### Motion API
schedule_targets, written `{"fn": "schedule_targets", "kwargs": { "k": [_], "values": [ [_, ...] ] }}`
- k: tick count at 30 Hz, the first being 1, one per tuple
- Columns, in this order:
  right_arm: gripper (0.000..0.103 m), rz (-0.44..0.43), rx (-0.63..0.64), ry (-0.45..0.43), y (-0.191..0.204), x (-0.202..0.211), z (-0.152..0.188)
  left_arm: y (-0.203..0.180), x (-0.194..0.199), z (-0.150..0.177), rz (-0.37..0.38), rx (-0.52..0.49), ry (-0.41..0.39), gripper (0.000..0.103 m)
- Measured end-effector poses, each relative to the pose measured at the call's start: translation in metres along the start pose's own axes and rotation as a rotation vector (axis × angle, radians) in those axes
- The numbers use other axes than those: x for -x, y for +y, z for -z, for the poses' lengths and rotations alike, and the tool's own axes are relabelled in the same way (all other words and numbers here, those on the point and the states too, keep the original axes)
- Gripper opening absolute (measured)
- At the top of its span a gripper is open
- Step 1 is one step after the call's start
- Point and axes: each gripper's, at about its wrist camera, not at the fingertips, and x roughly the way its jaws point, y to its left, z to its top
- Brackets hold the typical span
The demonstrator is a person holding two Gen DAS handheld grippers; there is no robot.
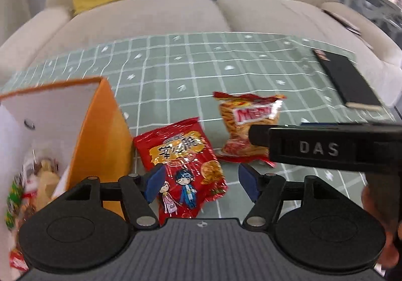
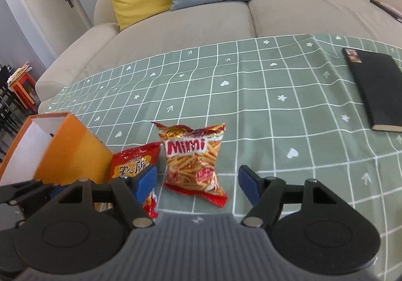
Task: Organize snacks
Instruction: 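Grasp the red cartoon bag with the left tool while the right tool grasps the Mimi bag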
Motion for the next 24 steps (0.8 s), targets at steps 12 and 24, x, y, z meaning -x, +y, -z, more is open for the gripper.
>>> {"fn": "schedule_targets", "kwargs": {
  "k": [12, 24],
  "values": [
    [0.065, -0.039, 0.009, 0.008, 0.003, -0.026, -0.005, 0.007, -0.035, -0.002, -0.099, 0.174, -0.003, 0.084],
    [0.038, -0.011, 0.049, 0.039, 0.009, -0.022, 0.003, -0.004, -0.037, 0.005, -0.188, 0.005, -0.003, 0.062]
  ]
}}
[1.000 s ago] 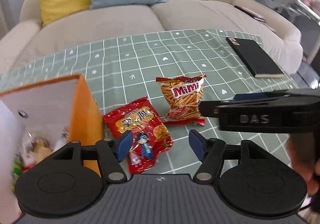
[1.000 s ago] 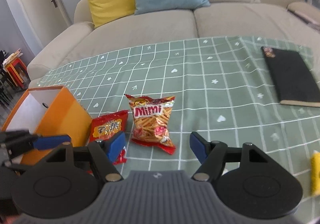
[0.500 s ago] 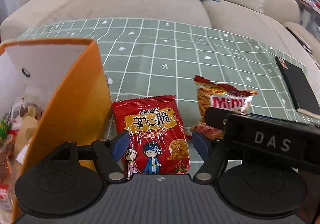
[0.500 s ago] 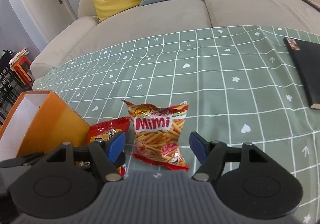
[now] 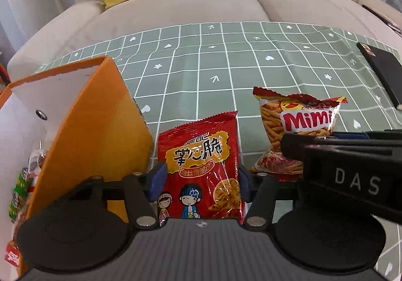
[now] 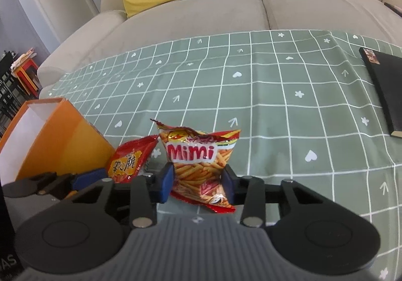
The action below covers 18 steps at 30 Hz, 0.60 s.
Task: Organize snacks
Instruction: 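Grasp the red cartoon bag with the left tool while the right tool grasps the Mimi bag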
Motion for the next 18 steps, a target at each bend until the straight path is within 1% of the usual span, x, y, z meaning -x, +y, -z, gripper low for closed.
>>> {"fn": "schedule_targets", "kwargs": {
  "k": [1, 3, 4, 6, 10, 11, 12, 14, 16, 18],
  "values": [
    [0.038, 0.002, -0.004, 0.001, 0.0, 0.001, 0.001, 0.0, 0.002, 0.001, 0.002, -0.008, -0.004, 0.055],
    [0.038, 0.008, -0.012, 0.004, 0.001, 0.004, 0.005, -0.001, 0.006, 0.003, 0.005, -0.029, -0.009, 0.052],
    [0.037, 0.013, -0.016, 0.005, 0.001, 0.005, 0.006, -0.001, 0.01, 0.005, 0.009, -0.042, -0.02, 0.046],
    [0.035, 0.024, -0.018, 0.013, 0.003, 0.011, 0.01, -0.002, 0.016, 0.009, 0.014, -0.067, -0.034, 0.041],
    [0.034, 0.062, -0.013, 0.03, 0.005, 0.025, 0.019, 0.0, 0.026, 0.021, 0.031, -0.076, -0.047, 0.039],
    [0.034, 0.071, -0.019, 0.039, 0.004, 0.029, 0.022, 0.0, 0.03, 0.025, 0.033, -0.083, -0.058, 0.035],
    [0.034, 0.076, -0.026, 0.047, 0.002, 0.031, 0.024, -0.002, 0.035, 0.029, 0.033, -0.098, -0.074, 0.034],
    [0.034, 0.085, -0.045, 0.064, 0.0, 0.037, 0.029, -0.004, 0.043, 0.038, 0.067, -0.117, -0.08, 0.034],
    [0.034, 0.092, -0.064, 0.079, -0.002, 0.044, 0.034, -0.007, 0.051, 0.048, 0.082, -0.143, -0.092, 0.033],
    [0.034, 0.09, -0.092, 0.087, -0.004, 0.05, 0.041, -0.009, 0.061, 0.058, 0.098, -0.171, -0.112, 0.029]
  ]
}}
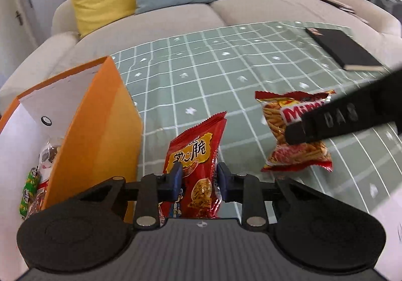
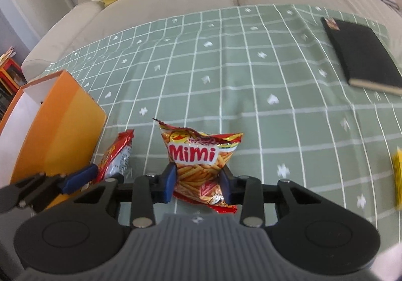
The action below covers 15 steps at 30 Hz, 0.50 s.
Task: Organize snacks
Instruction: 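Grasp the red cartoon bag with the left tool while the right tool grasps the Mimi bag, then lift the red cartoon bag with the left tool while the right tool lifts the Mimi bag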
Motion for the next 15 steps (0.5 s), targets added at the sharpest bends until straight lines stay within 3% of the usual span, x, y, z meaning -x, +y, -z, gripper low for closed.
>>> {"fn": "schedule_targets", "kwargs": {
  "k": [11, 15],
  "values": [
    [0.034, -0.023, -0.152, 0.034, -0.016, 0.046, 0.064, -0.009, 0.052, 0.041, 0.186, -0.069, -0.003, 0.029],
    [0.034, 0.002, -0.206, 0.018, -0.025, 0.062, 0.082, -0.009, 0.058, 0.049, 0.202, -0.074, -0.012, 0.037]
  ]
}}
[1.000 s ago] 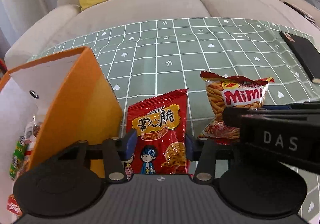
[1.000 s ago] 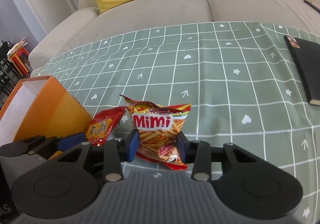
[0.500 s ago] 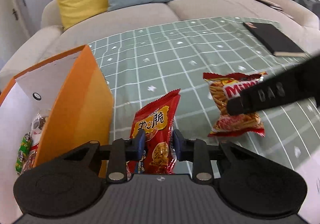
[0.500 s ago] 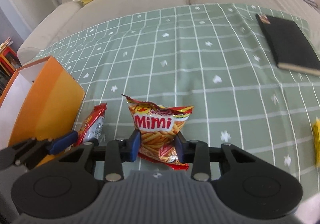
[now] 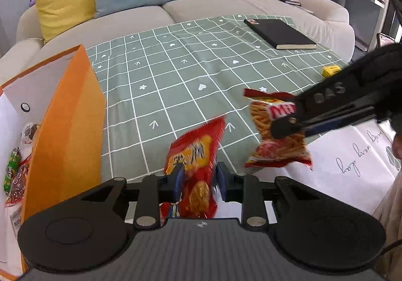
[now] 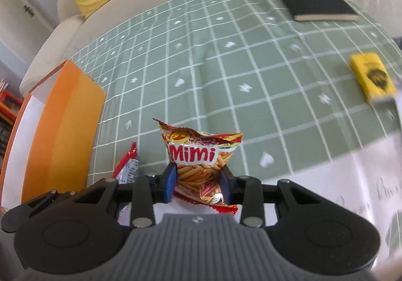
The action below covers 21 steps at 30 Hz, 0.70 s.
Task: Organize snacks
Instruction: 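Lift the red cartoon bag with the left tool while the right tool lifts the Mimi bag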
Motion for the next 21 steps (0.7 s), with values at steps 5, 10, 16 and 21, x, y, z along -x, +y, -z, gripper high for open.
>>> {"fn": "schedule_targets", "kwargs": {
  "k": [5, 10, 16, 21],
  "values": [
    [0.034, -0.007, -0.06, 0.019, -0.014, 0.009, 0.012, -0.002, 0.006, -0.001, 0.007, -0.041, -0.038, 0.08],
    [0.034, -0.015, -0.069, 0.037, -0.016, 0.003, 0.012, 0.001, 0.0, -0.007, 0.022, -0.103, 0.004, 0.085],
    [0.034, -0.019, -0.053, 0.028, -0.012, -0.005, 0.008, 0.015, -0.007, -0.005, 0.068, 0.018, 0.059, 0.086],
    [0.035, -0.033, -0.063, 0.033, -0.013, -0.008, 0.006, 0.009, -0.017, -0.006, 0.063, -0.051, 0.109, 0.088]
  ]
}}
